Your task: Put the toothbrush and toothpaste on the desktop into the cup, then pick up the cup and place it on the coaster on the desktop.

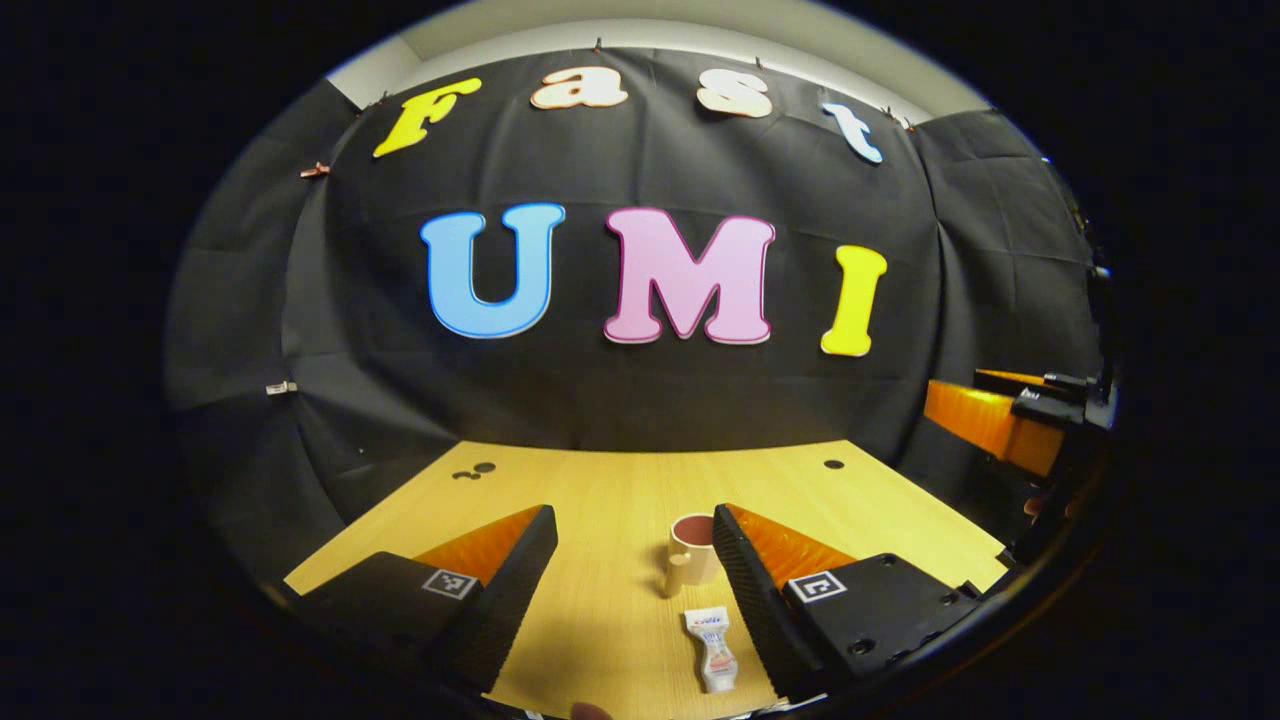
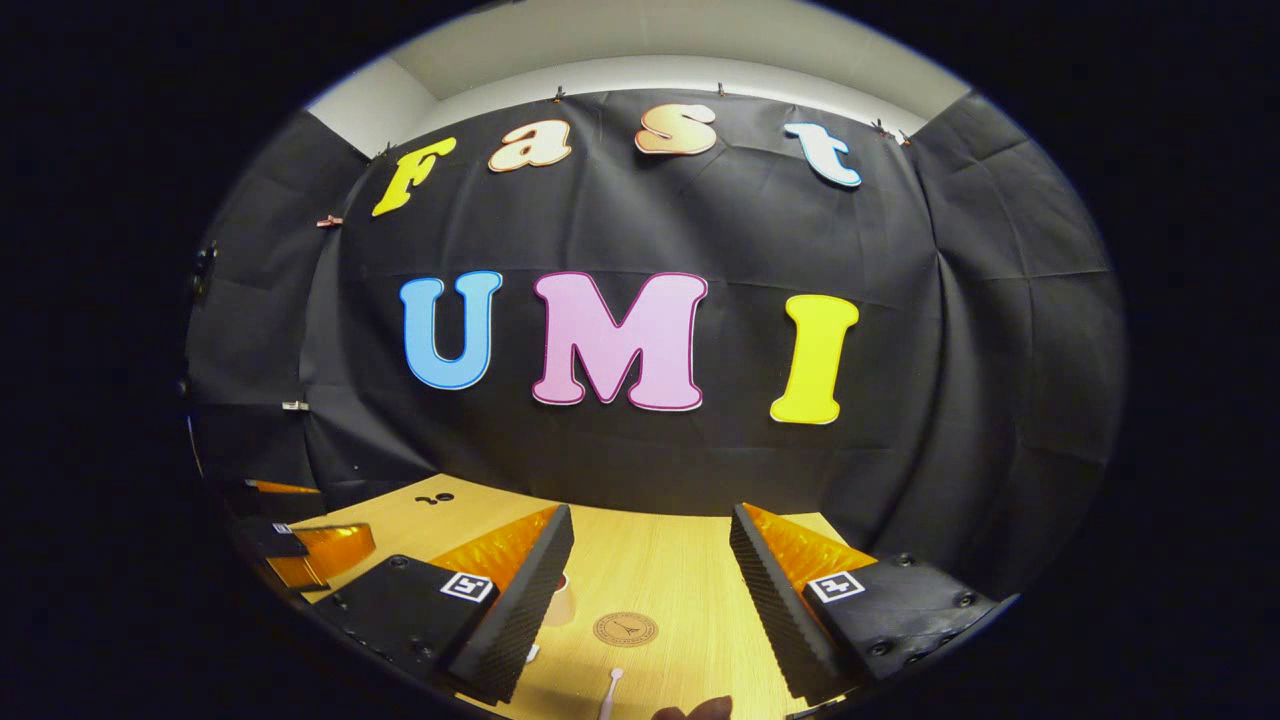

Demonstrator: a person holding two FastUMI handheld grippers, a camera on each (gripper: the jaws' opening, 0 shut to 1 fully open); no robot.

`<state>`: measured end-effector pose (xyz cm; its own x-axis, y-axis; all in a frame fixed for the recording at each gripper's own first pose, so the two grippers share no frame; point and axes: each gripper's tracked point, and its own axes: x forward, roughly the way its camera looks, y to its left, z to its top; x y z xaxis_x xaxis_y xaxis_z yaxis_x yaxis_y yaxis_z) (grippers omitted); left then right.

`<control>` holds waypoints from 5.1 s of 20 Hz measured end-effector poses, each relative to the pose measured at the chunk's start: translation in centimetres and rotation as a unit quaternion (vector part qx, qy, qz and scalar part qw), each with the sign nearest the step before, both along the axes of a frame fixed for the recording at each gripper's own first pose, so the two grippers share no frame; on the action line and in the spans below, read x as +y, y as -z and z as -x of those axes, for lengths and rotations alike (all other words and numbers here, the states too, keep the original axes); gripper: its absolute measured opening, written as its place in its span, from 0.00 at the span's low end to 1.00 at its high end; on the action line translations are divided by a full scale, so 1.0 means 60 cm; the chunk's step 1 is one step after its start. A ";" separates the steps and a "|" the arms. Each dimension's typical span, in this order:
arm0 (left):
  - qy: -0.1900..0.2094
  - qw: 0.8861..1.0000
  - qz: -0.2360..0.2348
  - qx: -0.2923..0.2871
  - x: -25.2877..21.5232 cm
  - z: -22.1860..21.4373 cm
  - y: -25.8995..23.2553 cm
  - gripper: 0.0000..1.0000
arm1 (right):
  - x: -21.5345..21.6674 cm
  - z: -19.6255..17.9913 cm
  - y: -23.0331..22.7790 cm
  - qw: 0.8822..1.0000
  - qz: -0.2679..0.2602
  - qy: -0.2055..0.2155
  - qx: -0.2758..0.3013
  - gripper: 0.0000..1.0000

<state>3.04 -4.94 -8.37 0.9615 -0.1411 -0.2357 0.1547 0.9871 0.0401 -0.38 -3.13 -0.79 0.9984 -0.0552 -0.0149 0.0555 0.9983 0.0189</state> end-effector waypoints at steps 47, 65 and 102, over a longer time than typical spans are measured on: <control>0.105 0.924 -0.018 0.368 -0.023 0.004 0.327 0.22 | 0.040 0.088 0.415 0.900 -0.081 0.005 0.429 0.95; 0.114 0.971 0.109 0.179 0.055 -0.028 0.095 0.22 | 0.100 0.078 0.568 0.825 -0.038 -0.016 0.563 0.53; 0.210 0.971 0.090 0.074 -0.195 -0.397 0.172 0.22 | -0.054 0.201 0.333 0.900 -0.281 0.061 0.327 0.06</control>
<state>26.86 -16.61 -18.69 0.7679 -0.5646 -0.3025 0.5354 0.8250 -0.1808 -12.46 -6.37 -20.79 0.7532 0.0364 -0.6568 0.3456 0.8277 0.4421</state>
